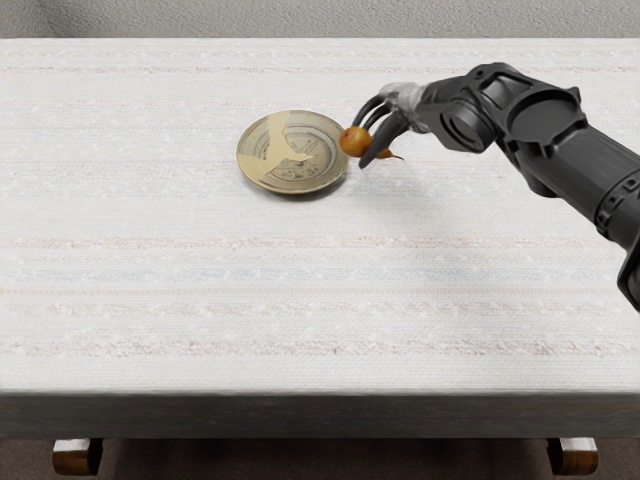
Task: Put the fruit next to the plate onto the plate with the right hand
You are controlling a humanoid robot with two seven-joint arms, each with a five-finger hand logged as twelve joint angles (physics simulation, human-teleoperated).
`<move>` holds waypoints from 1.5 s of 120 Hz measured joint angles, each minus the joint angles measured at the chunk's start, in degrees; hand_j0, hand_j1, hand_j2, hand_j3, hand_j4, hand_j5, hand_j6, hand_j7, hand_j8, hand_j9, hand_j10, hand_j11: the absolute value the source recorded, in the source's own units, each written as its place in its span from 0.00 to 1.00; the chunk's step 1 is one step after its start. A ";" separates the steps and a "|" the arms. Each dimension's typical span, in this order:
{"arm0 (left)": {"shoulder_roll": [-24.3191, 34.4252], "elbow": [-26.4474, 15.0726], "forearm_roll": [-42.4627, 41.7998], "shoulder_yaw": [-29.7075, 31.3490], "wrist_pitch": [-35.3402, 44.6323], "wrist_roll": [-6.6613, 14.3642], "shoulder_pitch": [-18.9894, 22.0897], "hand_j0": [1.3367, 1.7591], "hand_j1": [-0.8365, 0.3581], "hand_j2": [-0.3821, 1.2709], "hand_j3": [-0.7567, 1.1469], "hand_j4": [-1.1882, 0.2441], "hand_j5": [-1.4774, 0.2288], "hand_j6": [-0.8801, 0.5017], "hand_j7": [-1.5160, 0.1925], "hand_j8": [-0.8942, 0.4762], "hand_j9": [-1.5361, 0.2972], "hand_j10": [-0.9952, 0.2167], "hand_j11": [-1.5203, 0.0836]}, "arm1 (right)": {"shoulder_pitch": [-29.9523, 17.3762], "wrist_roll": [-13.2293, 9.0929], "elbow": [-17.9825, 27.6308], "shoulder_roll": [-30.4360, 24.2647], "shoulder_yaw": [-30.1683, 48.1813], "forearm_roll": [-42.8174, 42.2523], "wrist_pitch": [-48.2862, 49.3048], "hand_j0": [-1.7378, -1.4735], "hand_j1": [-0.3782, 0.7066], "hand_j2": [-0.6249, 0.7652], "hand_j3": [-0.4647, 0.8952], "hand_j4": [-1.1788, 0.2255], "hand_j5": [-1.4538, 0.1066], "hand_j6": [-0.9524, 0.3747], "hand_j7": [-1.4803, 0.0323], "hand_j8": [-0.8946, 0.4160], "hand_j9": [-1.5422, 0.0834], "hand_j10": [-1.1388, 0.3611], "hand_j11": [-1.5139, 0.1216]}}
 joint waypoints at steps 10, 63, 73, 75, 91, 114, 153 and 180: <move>0.00 0.00 -0.02 0.00 0.02 0.00 0.00 0.76 0.99 0.23 0.40 0.83 0.87 0.64 0.89 0.65 0.84 0.82 0.95 | 0.72 1.77 -0.10 0.00 0.20 1.03 -0.09 0.35 0.43 0.53 0.34 0.26 0.19 0.23 0.23 0.18 0.21 0.27 0.16; 0.00 0.02 0.01 0.00 0.02 0.00 0.00 0.76 0.99 0.23 0.40 0.83 0.87 0.64 0.89 0.65 0.84 0.82 0.95 | 2.37 4.81 0.85 0.00 0.66 1.76 -7.02 0.31 0.65 0.84 0.34 0.23 0.18 0.29 0.23 0.21 0.22 0.26 0.19; 0.00 0.00 0.00 0.02 0.03 0.00 0.00 0.76 0.99 0.23 0.40 0.83 0.87 0.64 0.89 0.65 0.84 0.82 0.95 | 2.41 4.88 2.18 0.00 0.64 1.76 -6.85 0.31 0.66 0.85 0.34 0.23 0.18 0.30 0.23 0.22 0.22 0.26 0.19; 0.00 -0.01 0.00 0.02 0.03 0.00 0.00 0.76 0.99 0.23 0.40 0.83 0.87 0.64 0.89 0.65 0.84 0.82 0.95 | 2.42 4.90 2.46 0.00 0.63 1.79 -6.71 0.31 0.67 0.86 0.34 0.23 0.18 0.30 0.23 0.22 0.21 0.26 0.19; 0.00 0.00 -0.02 0.01 0.02 0.00 0.00 0.76 0.99 0.23 0.40 0.83 0.87 0.64 0.89 0.65 0.84 0.82 0.95 | 2.67 4.99 4.46 0.00 0.61 1.79 -6.03 0.30 0.68 0.87 0.34 0.23 0.18 0.30 0.23 0.22 0.22 0.26 0.19; 0.00 0.00 -0.02 0.02 0.02 0.00 0.00 0.76 0.99 0.23 0.40 0.83 0.87 0.64 0.89 0.65 0.84 0.82 0.95 | 2.94 5.05 5.84 0.00 0.63 1.81 -5.77 0.30 0.68 0.85 0.34 0.24 0.18 0.31 0.23 0.23 0.21 0.26 0.19; 0.00 0.00 -0.02 -0.01 0.01 0.00 0.00 0.76 0.99 0.23 0.40 0.83 0.87 0.64 0.89 0.65 0.84 0.82 0.95 | 3.31 4.97 6.12 0.00 0.64 1.59 -5.88 0.30 0.66 0.62 0.34 0.34 0.31 0.29 0.35 0.25 0.35 0.30 0.33; 0.00 0.02 -0.01 0.02 -0.01 0.00 0.00 0.76 0.99 0.23 0.40 0.83 0.87 0.64 0.89 0.65 0.84 0.82 0.95 | 3.48 4.90 6.11 0.00 0.64 1.54 -6.04 0.30 0.60 0.47 0.34 0.43 0.45 0.33 0.48 0.29 0.48 0.38 0.46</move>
